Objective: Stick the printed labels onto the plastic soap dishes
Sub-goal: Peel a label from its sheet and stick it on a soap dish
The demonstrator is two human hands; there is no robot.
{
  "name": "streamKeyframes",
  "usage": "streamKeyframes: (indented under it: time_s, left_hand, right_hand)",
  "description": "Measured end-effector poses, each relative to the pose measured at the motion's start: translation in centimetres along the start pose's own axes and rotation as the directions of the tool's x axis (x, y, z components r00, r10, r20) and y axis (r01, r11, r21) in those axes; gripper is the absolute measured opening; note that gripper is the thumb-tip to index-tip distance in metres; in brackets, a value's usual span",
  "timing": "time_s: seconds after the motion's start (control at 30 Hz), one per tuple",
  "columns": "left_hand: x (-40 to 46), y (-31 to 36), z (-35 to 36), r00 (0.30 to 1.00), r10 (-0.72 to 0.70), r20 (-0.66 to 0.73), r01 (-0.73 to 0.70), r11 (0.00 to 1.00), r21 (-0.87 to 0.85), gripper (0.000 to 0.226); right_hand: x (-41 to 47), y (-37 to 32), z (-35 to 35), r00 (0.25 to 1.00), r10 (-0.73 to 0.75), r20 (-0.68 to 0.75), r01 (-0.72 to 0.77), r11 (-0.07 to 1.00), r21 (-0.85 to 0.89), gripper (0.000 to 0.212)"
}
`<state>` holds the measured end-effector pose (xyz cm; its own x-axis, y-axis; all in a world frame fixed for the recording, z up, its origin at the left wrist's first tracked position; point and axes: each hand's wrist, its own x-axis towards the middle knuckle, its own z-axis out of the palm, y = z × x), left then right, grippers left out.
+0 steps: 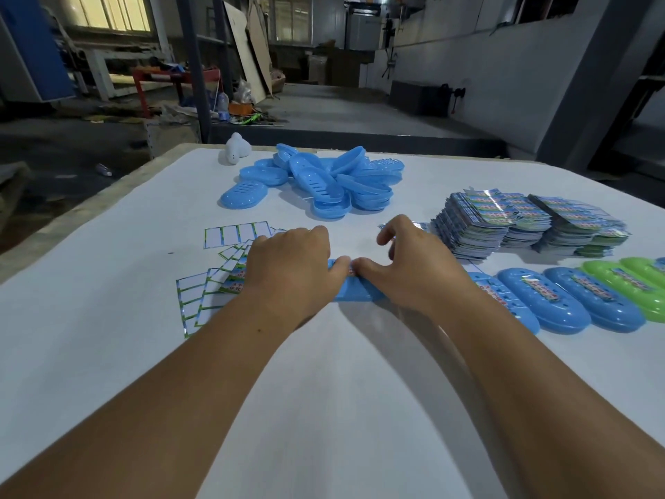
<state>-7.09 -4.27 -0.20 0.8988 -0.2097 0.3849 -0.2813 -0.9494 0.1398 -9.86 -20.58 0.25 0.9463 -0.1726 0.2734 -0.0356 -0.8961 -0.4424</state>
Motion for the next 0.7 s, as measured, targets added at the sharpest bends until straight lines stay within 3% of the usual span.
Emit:
streamKeyframes:
  time_s: [0.1, 0.2, 0.27, 0.37, 0.5, 0.7]
  left_hand:
    - [0.2, 0.1, 0.0, 0.998, 0.053, -0.028, -0.055, 0.997, -0.048, 0.030]
    - [0.2, 0.1, 0.1, 0.997, 0.037, -0.072, -0.048, 0.986, -0.162, 0.025]
    - [0.2, -0.1, 0.2, 0.997, 0.003, -0.079, -0.021, 0.973, -0.230, 0.025]
    - [0.3, -0.3, 0.4, 0.995, -0.021, -0.094, -0.008, 0.955, -0.298, 0.024]
    - [0.2, -0.1, 0.5, 0.995, -0.022, -0.099, -0.011, 0.948, -0.319, 0.021]
    - [0.0, 0.0, 0.7, 0.996, -0.009, -0.089, -0.020, 0.948, -0.317, 0.018]
  right_hand:
    - [-0.3, -0.2, 0.1, 0.981, -0.185, 0.059, 0.176, 0.976, 0.130, 0.040]
    - [-0.8, -0.6, 0.2, 0.939, -0.309, 0.150, 0.270, 0.934, 0.234, 0.056]
    - [-0.9, -0.5, 0.1, 0.926, -0.328, 0.184, 0.289, 0.934, 0.211, 0.066]
    - [-0.6, 0.0, -0.2, 0.938, -0.285, 0.199, 0.287, 0.958, 0.021, 0.070]
    - [-0.5, 0.5, -1.2, 0.976, -0.103, 0.192, 0.151, 0.955, -0.253, 0.061]
    - [-0.8, 1.9, -4.0, 0.966, 0.071, 0.249, 0.016, 0.943, -0.332, 0.067]
